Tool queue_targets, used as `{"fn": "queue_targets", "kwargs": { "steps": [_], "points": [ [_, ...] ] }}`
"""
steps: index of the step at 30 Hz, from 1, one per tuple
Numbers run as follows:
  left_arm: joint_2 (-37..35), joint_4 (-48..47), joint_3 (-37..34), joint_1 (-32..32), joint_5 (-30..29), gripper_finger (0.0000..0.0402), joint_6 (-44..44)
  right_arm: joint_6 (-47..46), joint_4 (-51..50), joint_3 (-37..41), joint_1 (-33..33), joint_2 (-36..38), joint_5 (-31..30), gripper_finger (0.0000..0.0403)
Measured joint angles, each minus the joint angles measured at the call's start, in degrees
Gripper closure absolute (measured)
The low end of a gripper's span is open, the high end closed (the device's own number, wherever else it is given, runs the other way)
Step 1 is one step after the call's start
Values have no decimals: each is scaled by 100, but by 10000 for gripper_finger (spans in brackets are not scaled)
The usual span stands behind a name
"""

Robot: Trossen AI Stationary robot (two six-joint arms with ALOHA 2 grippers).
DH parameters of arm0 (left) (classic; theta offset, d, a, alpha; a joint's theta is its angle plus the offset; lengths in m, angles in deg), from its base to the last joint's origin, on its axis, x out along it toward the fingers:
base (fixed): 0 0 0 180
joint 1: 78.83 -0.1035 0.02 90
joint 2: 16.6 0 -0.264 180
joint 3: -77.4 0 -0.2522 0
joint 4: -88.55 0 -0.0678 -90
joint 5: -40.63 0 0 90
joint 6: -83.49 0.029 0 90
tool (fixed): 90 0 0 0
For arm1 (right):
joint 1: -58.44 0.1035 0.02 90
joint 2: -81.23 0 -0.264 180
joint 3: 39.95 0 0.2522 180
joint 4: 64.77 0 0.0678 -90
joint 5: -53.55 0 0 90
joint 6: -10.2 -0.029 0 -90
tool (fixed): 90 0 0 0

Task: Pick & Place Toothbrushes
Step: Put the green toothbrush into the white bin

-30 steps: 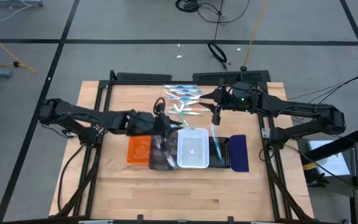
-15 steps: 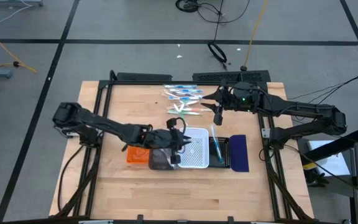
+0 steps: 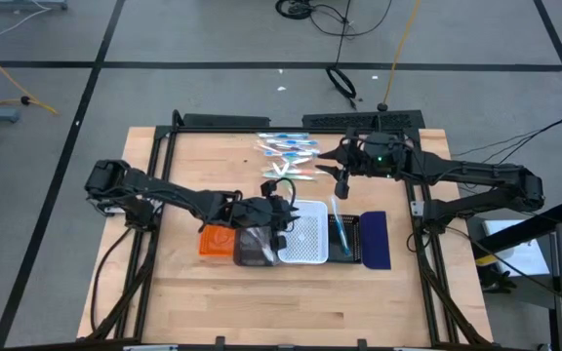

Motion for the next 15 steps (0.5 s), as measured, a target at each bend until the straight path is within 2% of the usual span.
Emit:
{"fn": "queue_targets", "kwargs": {
  "steps": [8,15],
  "points": [
    [0,-29,0,-1,40,263,2,120,53,1,0,2,-2,287],
    [0,-37,0,-10,-10,258,94,132,50,1,0,2,0,287]
  ]
}}
